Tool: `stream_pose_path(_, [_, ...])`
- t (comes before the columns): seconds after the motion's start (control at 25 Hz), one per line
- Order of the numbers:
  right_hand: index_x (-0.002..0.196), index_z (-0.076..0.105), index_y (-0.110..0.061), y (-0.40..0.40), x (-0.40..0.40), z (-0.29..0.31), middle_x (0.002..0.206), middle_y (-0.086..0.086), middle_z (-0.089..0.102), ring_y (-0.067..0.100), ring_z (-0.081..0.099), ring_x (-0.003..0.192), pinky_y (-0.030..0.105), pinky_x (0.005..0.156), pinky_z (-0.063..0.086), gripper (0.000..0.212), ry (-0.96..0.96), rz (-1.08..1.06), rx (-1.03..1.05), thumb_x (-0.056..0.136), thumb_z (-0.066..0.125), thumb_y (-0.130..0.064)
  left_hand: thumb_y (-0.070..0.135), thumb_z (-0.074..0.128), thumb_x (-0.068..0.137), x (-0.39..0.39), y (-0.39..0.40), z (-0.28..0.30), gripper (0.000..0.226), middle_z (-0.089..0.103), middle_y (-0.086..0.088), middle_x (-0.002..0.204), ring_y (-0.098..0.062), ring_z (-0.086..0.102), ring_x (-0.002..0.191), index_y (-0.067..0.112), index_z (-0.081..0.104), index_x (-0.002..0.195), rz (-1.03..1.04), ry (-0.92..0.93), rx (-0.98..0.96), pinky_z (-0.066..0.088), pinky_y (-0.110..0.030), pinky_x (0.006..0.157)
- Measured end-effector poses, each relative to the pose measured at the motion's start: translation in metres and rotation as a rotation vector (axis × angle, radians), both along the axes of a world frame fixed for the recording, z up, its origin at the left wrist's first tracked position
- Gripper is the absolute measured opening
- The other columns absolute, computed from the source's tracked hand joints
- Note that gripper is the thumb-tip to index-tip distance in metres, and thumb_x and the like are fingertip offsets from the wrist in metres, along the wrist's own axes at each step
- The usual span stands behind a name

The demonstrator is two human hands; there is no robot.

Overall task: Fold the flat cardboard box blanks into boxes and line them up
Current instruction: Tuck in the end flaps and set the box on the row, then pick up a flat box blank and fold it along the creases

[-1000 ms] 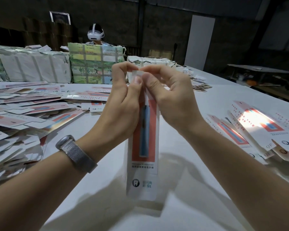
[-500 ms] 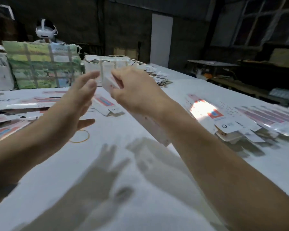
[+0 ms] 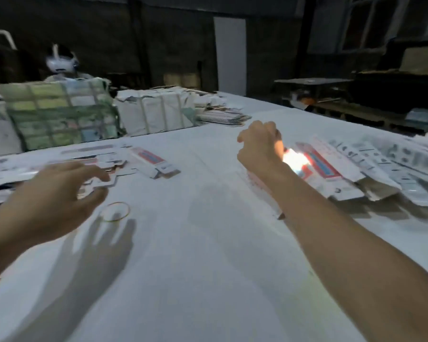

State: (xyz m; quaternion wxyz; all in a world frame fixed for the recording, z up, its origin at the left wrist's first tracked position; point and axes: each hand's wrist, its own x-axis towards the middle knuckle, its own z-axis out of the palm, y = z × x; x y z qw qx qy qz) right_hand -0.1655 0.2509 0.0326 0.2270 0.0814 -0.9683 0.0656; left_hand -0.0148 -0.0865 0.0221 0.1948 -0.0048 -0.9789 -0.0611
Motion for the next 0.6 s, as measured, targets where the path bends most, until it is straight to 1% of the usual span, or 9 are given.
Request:
stream_pose_path(0.04, [0.116,0.07,-0.024,-0.017,0.006,0.004,0.125,0.006,0.054,0.033,0.042,0.12,0.041,0.097,0.041,0.034,0.026,0.096,-0.089,0.086,0.057,-0.014,0.065,0.043,0.084,0.014,-0.017,-0.001,0.048,0.061,0.0,0.133,-0.034,0.057,0.118,0.041,0.056,0.124,0.153,-0.103,-0.109,0.049,-0.051,0.094])
stream_pose_path(0.08, [0.11,0.072,-0.024,-0.028,0.014,0.007,0.125,0.006,0.057,0.033,0.044,0.121,0.042,0.095,0.042,0.031,0.037,0.179,-0.175,0.085,0.058,-0.013,0.06,0.045,0.087,0.021,-0.025,0.002,0.047,0.056,-0.001,0.14,-0.036,0.051,0.125,0.042,0.052,0.13,0.34,-0.235,-0.128,0.046,-0.052,0.099])
stream_pose_path(0.16, [0.101,0.073,-0.026,-0.048,0.031,0.011,0.124,0.006,0.062,0.033,0.048,0.12,0.045,0.094,0.044,0.025,0.032,0.327,-0.237,0.083,0.061,-0.014,0.054,0.048,0.09,0.036,-0.048,-0.004,0.05,0.048,-0.004,0.147,-0.039,0.04,0.134,0.039,0.044,0.137,0.642,-0.389,-0.094,0.037,-0.056,0.107])
stream_pose_path(0.24, [0.095,0.073,-0.028,-0.067,0.049,0.012,0.119,0.005,0.065,0.032,0.054,0.114,0.046,0.092,0.046,0.021,0.02,0.444,-0.21,0.082,0.064,-0.015,0.054,0.047,0.091,0.048,-0.061,-0.006,0.051,0.042,-0.006,0.152,-0.043,0.036,0.138,0.037,0.044,0.139,0.807,-0.503,-0.017,0.031,-0.06,0.11])
stream_pose_path(0.32, [0.091,0.073,-0.03,-0.081,0.065,0.01,0.109,0.002,0.067,0.031,0.057,0.106,0.045,0.089,0.047,0.02,0.006,0.515,-0.209,0.082,0.066,-0.014,0.045,0.045,0.093,0.048,-0.06,-0.01,0.05,0.042,-0.009,0.153,-0.043,0.04,0.137,0.032,0.046,0.141,0.788,-0.51,-0.028,0.033,-0.057,0.11])
stream_pose_path(0.4, [0.09,0.073,-0.03,-0.086,0.073,0.009,0.101,-0.001,0.066,0.031,0.057,0.101,0.045,0.087,0.047,0.02,0.01,0.55,-0.206,0.082,0.067,-0.013,0.032,0.049,0.093,0.044,-0.056,-0.012,0.043,0.055,-0.009,0.139,-0.036,0.053,0.126,0.024,0.052,0.136,0.727,-0.436,-0.081,0.041,-0.043,0.099])
stream_pose_path(0.44, [0.091,0.074,-0.03,-0.086,0.075,0.007,0.099,-0.001,0.066,0.031,0.057,0.1,0.045,0.087,0.047,0.02,0.004,0.555,-0.208,0.082,0.068,-0.013,0.028,0.052,0.092,0.044,-0.054,-0.011,0.039,0.06,-0.008,0.13,-0.033,0.058,0.119,0.021,0.056,0.13,0.705,-0.4,-0.125,0.041,-0.037,0.089])
stream_pose_path(0.52, [0.091,0.074,-0.031,-0.087,0.076,0.005,0.099,-0.002,0.066,0.03,0.057,0.101,0.046,0.088,0.047,0.02,-0.011,0.565,-0.201,0.083,0.068,-0.013,0.024,0.057,0.09,0.046,-0.051,-0.006,0.032,0.064,-0.01,0.119,-0.032,0.062,0.106,0.014,0.06,0.12,0.676,-0.385,-0.145,0.038,-0.034,0.077])
stream_pose_path(0.6, [0.091,0.074,-0.031,-0.088,0.076,0.005,0.1,-0.002,0.066,0.029,0.058,0.101,0.046,0.088,0.047,0.019,-0.019,0.576,-0.183,0.084,0.068,-0.014,0.014,0.06,0.084,0.052,-0.05,0.0,0.014,0.063,-0.012,0.101,-0.03,0.057,0.083,0.009,0.061,0.097,0.653,-0.42,-0.14,0.039,-0.032,0.069])
